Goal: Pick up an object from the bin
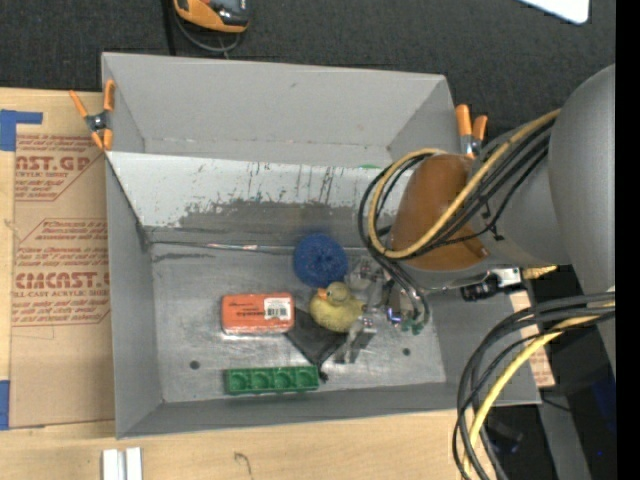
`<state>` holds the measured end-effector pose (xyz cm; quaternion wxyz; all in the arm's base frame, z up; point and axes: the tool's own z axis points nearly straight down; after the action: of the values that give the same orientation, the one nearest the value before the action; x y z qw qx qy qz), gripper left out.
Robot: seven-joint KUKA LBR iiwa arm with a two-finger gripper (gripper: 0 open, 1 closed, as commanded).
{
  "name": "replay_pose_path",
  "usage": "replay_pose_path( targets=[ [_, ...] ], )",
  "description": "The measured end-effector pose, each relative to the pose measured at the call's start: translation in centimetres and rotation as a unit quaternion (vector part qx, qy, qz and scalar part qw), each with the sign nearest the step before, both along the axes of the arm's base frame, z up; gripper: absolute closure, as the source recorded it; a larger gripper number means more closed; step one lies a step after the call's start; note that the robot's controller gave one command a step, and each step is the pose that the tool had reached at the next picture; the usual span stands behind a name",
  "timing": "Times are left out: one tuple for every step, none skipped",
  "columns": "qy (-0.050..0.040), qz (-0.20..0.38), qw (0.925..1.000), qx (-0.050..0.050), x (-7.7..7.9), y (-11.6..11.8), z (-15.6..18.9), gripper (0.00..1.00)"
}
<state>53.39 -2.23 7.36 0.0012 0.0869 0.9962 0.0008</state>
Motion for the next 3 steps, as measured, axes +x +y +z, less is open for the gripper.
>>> replay_pose_path(
  targets=[
    [-0.0097, 0.063, 0.9979, -0.004, 0.28, 0.44, -0.06, 1.00],
    [-0.0076, 0.068, 0.9976, -0.003, 0.14, 0.64, 0.05, 1.00],
    [-0.0043, 0.068, 0.9977, -0.002, 0.04, 0.68, 0.27, 1.00]
  ],
)
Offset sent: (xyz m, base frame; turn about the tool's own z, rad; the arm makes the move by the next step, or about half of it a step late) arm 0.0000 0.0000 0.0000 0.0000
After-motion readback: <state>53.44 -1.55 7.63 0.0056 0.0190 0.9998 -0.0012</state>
